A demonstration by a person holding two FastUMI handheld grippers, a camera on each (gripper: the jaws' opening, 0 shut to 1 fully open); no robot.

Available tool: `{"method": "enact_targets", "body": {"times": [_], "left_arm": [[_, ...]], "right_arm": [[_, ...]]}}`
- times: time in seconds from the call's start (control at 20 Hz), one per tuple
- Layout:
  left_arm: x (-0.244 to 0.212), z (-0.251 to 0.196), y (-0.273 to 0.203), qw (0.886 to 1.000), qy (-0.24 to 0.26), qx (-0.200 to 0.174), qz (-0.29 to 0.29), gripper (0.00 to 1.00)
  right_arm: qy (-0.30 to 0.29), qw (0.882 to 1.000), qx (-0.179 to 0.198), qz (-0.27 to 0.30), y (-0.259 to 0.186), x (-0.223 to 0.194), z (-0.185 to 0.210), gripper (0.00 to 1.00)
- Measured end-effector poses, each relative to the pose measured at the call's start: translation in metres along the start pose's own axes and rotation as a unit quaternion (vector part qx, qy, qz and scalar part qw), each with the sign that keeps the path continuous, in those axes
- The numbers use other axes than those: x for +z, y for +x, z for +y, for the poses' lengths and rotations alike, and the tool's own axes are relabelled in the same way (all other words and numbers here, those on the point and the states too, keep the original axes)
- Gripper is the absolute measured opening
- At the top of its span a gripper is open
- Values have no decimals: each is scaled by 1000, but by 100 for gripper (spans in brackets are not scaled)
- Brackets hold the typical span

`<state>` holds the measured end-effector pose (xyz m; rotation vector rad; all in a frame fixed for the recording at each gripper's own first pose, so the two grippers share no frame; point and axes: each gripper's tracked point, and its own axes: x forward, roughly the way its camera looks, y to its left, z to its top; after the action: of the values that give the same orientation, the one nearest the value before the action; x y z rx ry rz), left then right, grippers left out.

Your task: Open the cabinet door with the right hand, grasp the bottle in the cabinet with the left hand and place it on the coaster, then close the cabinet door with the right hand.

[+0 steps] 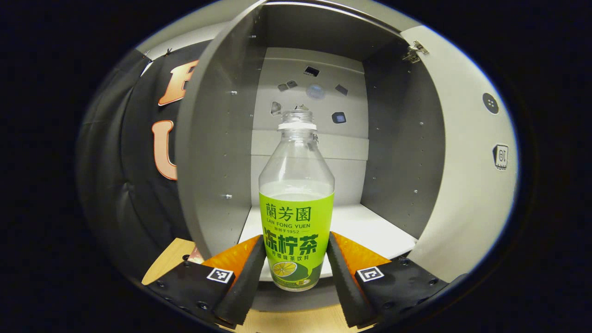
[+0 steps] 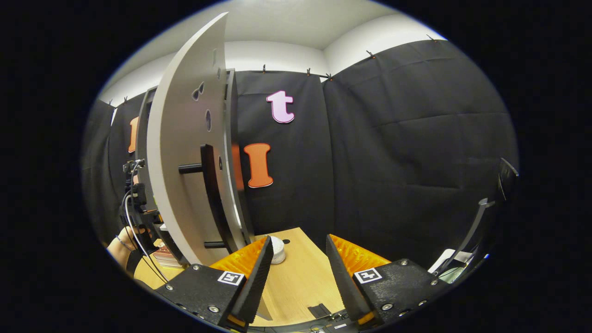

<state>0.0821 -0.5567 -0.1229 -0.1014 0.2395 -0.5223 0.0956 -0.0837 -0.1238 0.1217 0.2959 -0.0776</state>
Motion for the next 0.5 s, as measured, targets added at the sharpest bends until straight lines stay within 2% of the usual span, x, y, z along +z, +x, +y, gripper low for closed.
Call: {"method": "enact_targets", "body": {"times": [0.25,0.3,0.35,0.4,0.5], "left_arm": [[-14,39,-60,999,21,24,-6,80],[-19,46,-71,999,17,28,-2,84],[-23,53,-81,999,13,29,1,82],[-27,62,-90,999,8,33,2,82],[-36,80,-105,999,2,46,4,80]], "right_arm": [[-7,1000,18,-2,-1,1,16,72],[-8,1000,19,-2,-2,2,18,72],[-7,1000,20,-2,-3,2,19,72],[-5,1000,20,-2,-5,0,20,77],[-5,1000,21,1,-8,-3,23,77]]}}
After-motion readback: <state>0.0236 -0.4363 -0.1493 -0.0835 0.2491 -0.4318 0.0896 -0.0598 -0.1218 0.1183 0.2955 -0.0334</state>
